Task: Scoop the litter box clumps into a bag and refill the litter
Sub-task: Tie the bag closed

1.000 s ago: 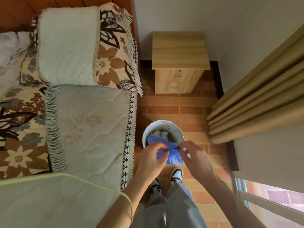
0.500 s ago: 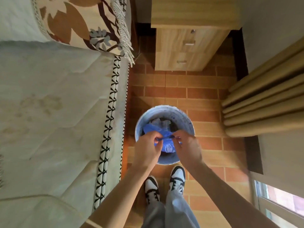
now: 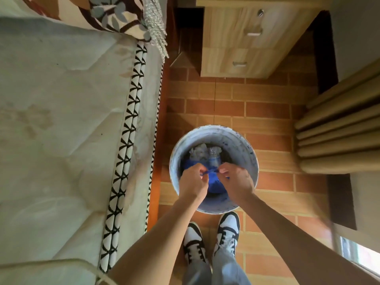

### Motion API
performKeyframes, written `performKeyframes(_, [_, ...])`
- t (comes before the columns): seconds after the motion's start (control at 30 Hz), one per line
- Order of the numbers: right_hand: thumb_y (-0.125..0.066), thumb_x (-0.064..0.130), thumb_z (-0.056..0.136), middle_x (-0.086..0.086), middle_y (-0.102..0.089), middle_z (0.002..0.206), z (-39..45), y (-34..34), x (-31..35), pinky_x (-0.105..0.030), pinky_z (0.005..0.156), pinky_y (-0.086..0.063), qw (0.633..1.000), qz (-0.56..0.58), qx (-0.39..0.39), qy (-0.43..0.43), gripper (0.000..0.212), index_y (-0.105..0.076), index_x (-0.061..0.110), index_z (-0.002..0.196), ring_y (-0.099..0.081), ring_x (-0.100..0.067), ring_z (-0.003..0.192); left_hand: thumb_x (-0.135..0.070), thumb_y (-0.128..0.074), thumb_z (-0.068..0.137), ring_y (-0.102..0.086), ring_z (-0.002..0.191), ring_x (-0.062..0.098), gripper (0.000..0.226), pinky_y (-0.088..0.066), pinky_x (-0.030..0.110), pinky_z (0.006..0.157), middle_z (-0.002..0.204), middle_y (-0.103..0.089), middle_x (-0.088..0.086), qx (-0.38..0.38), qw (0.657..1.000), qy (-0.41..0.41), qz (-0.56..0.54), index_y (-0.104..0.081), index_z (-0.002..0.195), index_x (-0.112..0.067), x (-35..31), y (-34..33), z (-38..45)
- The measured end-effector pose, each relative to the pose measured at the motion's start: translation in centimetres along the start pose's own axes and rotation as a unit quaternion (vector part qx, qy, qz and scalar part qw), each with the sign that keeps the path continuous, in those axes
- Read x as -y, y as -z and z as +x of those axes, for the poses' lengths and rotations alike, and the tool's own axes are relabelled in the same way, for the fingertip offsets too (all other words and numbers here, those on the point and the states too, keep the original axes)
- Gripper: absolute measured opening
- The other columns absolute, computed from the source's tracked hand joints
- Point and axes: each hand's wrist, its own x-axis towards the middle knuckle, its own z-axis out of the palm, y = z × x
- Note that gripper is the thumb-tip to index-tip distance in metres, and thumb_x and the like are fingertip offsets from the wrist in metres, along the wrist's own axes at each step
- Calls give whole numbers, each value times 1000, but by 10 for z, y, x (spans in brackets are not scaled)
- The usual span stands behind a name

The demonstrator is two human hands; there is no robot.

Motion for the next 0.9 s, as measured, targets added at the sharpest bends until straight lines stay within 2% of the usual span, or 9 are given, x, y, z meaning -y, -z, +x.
performKeyframes(0.1, [-68,17,92,7,-75,105,-4,3,3,-36,85,-59,1000,21,15,6,19,-72,22,110,-70,-11,96,-20,-65,95,-70,92,13,12,-58,35,88,102,-76,-3,11,1000,-3,7,-72,105,-18,-3,7,-5])
performKeyframes(0.2, [-65,18,93,7,-71,116,-15,14,11,-38,89,-57,1000,17,18,8,29,-67,24,121,-68,-13,104,-23,-62,96,-69,97,9,22,-56,29,89,112,-74,-6,5,1000,-7,10,-70,117,-20,-10,20,-18])
performKeyframes(0.27, [-63,19,95,4,-70,117,-27,24,19,-40,87,-57,1000,26,11,9,29,-65,24,124,-68,-16,104,-28,-60,98,-67,103,6,27,-54,25,93,118,-72,-9,-1,999,-25,22,-67,124,-23,-18,35,-30])
performKeyframes(0.33, [-62,19,96,1,-70,114,-43,37,31,-36,82,-57,999,22,-10,28,28,-63,22,124,-68,-17,101,-32,-58,100,-64,111,5,32,-50,21,98,125,-69,-11,-11,998,-57,39,-64,130,-24,-31,55,-43])
performKeyframes(0.43, [-63,18,96,3,-67,116,-73,66,58,-24,78,-49,997,0,-54,63,32,-61,21,127,-66,-15,99,-38,-58,99,-62,117,6,34,-49,23,102,127,-68,-12,-41,993,-96,50,-63,131,-26,-57,94,-67])
performKeyframes(0.57, [-65,18,95,5,-65,123,-124,122,106,-28,87,-51,987,-23,-115,109,36,-57,22,129,-65,-15,106,-42,-57,97,-61,108,7,33,-50,23,94,119,-68,-11,-90,981,-151,82,-63,126,-27,-107,152,-113])
performKeyframes(0.67, [-61,25,98,4,-61,133,-171,168,148,-37,96,-53,980,-36,-152,122,38,-54,21,135,-60,-16,119,-41,-56,96,-59,111,7,33,-39,15,101,121,-65,-12,-106,968,-204,100,-62,124,-27,-147,197,-157])
performKeyframes(0.8, [-46,39,99,0,-56,141,-232,229,203,-39,105,-46,970,-78,-189,132,46,-51,18,140,-54,-21,130,-46,-50,98,-54,121,6,37,-18,5,109,127,-63,-12,-132,955,-238,117,-60,127,-27,-204,255,-217])
performKeyframes(0.9, [-47,42,101,1,-53,145,-275,271,237,-38,110,-39,961,-109,-213,138,49,-50,18,144,-48,-20,135,-53,-44,98,-47,136,13,50,-19,18,118,139,-59,-7,-142,940,-273,147,-56,137,-24,-238,289,-255])
